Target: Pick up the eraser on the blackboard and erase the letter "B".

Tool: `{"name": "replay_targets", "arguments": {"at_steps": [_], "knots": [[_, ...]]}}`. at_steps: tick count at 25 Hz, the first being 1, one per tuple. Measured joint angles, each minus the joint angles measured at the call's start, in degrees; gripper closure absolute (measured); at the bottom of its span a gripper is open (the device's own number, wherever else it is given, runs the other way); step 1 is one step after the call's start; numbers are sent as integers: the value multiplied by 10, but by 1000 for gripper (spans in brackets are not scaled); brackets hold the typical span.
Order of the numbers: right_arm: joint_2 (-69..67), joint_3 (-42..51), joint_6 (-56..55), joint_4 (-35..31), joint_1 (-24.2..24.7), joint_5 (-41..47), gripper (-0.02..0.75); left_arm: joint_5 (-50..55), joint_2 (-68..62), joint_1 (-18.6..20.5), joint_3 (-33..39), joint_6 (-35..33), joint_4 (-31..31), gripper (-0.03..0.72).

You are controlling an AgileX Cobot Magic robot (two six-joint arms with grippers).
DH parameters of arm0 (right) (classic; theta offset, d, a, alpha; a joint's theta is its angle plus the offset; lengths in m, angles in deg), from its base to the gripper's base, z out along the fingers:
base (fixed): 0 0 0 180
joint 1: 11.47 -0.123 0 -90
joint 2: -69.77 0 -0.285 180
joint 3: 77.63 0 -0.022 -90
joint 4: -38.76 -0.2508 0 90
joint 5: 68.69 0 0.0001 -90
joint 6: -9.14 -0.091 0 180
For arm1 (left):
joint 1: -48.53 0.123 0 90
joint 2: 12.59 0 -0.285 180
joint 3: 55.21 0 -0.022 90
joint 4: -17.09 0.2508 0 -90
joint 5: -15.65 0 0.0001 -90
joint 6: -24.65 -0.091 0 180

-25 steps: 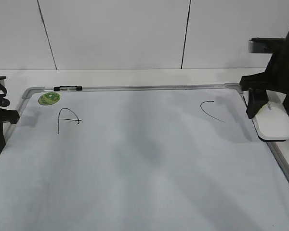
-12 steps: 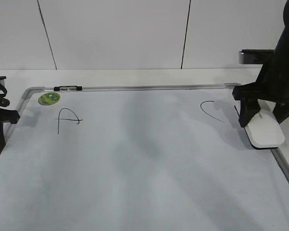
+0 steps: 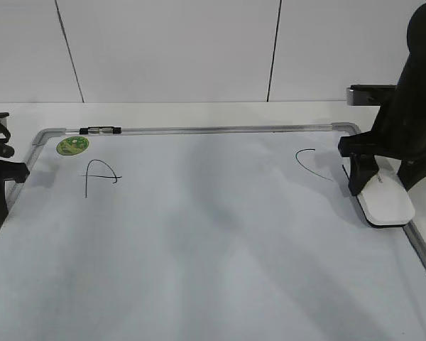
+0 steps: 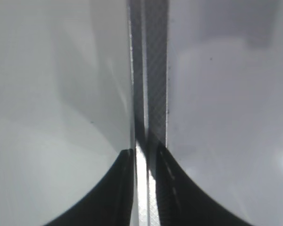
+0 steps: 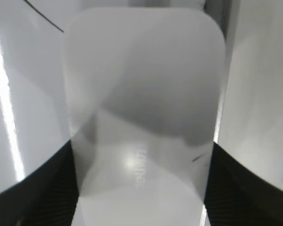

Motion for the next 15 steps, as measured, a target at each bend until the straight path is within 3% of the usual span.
{"name": "replay_targets", "arguments": {"at_steps": [15], "knots": [[-21, 0, 1, 5, 1, -6, 206, 0, 0, 0, 0, 0, 0, 557]]}}
